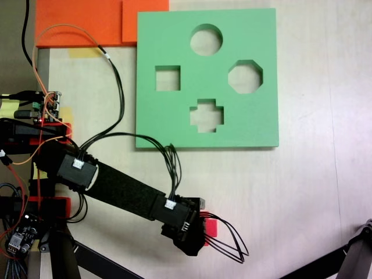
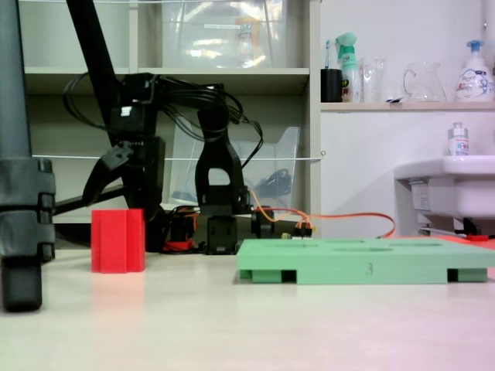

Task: Put the cross columnar block into the corresponding hole

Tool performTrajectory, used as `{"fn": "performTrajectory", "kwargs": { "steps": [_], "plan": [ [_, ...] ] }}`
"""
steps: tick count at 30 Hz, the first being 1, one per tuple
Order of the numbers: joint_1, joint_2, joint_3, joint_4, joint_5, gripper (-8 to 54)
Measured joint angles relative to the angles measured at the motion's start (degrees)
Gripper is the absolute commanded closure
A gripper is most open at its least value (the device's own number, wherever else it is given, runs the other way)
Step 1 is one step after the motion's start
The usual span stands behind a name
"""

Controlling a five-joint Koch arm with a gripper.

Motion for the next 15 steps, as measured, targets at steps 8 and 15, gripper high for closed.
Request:
{"fn": "performTrajectory", "kwargs": {
  "steps": [8, 15],
  "plan": [
    [-0.6, -3.3, 0.0, -0.7, -2.4, -2.9],
    [-1.5, -4.0, 0.0, -1.3, -4.2, -1.7]
  ]
}}
